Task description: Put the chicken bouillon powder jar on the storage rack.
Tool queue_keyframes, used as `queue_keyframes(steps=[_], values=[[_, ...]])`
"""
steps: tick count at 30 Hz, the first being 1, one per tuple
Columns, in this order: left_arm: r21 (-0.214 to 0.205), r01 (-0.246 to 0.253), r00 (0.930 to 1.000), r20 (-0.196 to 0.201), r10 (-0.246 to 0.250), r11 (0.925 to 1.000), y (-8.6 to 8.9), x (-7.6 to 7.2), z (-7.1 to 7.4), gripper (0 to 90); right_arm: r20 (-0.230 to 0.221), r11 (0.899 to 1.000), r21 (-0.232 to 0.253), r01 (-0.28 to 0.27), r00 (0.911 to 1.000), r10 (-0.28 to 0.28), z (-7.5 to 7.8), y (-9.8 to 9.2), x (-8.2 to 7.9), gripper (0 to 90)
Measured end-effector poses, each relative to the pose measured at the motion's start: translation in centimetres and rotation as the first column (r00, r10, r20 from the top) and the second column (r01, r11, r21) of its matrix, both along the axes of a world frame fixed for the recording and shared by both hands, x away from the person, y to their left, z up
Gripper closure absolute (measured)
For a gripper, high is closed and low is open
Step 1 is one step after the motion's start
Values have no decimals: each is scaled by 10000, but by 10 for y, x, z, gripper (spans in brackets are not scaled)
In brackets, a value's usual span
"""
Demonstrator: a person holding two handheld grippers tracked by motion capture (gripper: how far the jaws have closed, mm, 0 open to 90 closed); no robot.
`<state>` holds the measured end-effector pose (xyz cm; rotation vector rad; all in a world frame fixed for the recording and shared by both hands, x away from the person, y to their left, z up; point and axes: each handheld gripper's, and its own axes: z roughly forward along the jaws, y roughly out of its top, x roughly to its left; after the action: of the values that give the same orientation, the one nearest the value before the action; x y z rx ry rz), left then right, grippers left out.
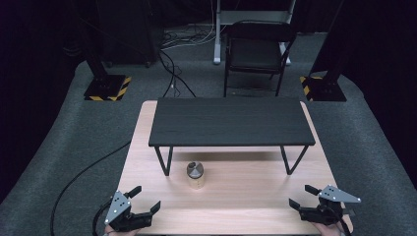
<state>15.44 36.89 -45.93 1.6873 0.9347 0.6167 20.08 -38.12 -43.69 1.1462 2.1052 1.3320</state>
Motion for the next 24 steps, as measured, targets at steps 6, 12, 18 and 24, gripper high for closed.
queue_keyframes(steps=[6, 12, 18, 24], values=[[-37, -158, 9993, 337, 159, 9999, -2, -3, -5, 75, 29, 10000, 11, -28, 10000, 27, 0, 0, 0, 117], [122, 672, 9974, 236, -675, 9977, -9, 10, -1, 70, 76, 10000, -24, -13, 10000, 13, 1, 1, -1, 132], [614, 1075, 9940, -283, -1059, 9923, -29, 35, 9, 70, 57, 10000, -7, 64, 10000, -64, 1, 0, -2, 132], [637, 1521, 9860, -795, -1469, 9863, -48, 74, 11, 80, -22, 10000, -69, -65, 10000, 65, 2, 1, 0, 137]])
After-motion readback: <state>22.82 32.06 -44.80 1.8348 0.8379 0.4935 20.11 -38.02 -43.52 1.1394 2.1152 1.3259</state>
